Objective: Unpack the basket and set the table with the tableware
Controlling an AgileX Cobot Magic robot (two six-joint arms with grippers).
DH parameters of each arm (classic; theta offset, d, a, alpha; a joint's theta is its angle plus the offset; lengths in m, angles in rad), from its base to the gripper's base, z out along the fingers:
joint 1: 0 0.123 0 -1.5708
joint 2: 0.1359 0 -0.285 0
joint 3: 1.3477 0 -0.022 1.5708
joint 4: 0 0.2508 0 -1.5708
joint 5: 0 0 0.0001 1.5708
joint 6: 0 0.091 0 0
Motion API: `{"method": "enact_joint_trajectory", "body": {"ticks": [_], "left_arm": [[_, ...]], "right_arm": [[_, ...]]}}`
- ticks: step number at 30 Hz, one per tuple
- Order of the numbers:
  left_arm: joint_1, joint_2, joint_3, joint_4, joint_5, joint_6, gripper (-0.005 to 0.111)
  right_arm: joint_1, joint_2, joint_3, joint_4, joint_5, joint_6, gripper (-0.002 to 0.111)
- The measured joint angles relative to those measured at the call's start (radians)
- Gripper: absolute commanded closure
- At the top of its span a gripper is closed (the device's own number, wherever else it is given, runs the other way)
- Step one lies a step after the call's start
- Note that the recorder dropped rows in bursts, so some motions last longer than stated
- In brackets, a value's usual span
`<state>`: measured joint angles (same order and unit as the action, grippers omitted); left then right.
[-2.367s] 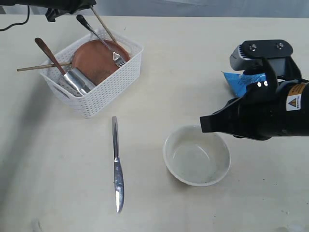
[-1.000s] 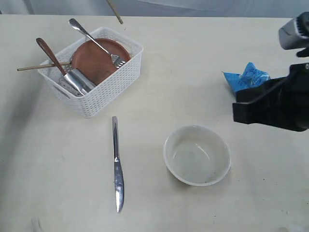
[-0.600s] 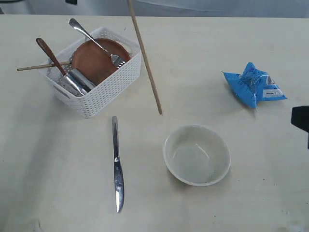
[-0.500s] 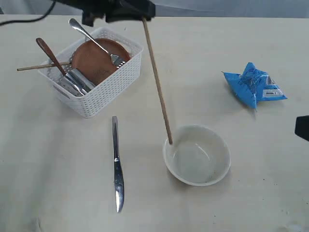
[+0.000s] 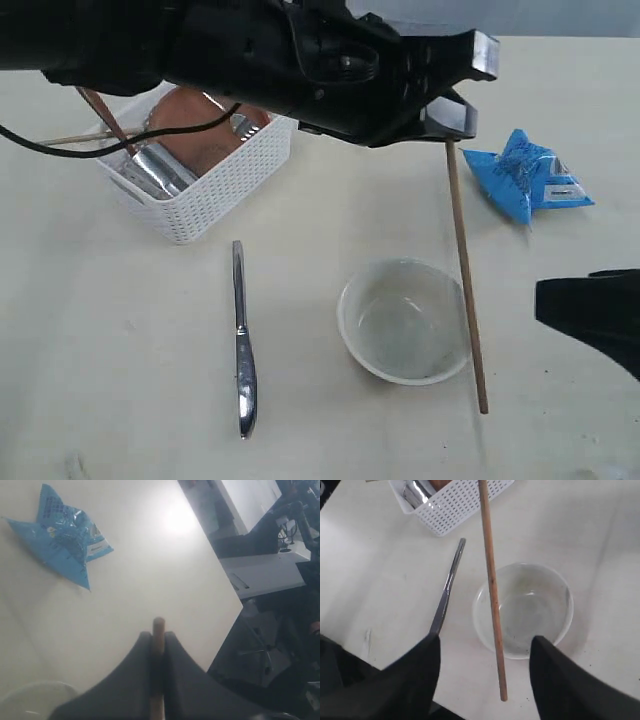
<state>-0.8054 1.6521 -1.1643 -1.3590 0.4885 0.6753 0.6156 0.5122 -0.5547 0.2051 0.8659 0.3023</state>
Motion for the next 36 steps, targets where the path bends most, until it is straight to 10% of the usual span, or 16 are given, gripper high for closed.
{"method": "enact_joint_trajectory", "body": {"ticks": [10,15,19,26,32,36], "left_arm": [[-0.005,0.000,0.000,-0.007,-0.028,-0.041,0.107],[-0.005,0.000,0.000,-0.007,-0.019,-0.041,0.107],[-0.005,0.000,0.000,-0.007,-0.021,-0.041,0.101],[-0.005,0.000,0.000,-0.007,-0.019,-0.002,0.041],[0.038,-0.022,0.000,-0.005,-0.015,0.033,0.039],[0.193,-0.089,0.000,0.021,0.018,0.065,0.049]], "right_arm": [[0.000,0.375,0.000,0.127,-0.149,-0.271,0.056],[0.000,0.524,0.000,0.129,-0.208,-0.329,0.107],[0.005,0.537,0.000,0.131,-0.232,-0.338,0.109],[0.005,0.537,0.000,0.133,-0.234,-0.302,0.109],[0.005,0.537,0.000,0.117,-0.215,-0.259,0.109],[0.005,0.537,0.000,0.075,-0.183,-0.190,0.109]]}}
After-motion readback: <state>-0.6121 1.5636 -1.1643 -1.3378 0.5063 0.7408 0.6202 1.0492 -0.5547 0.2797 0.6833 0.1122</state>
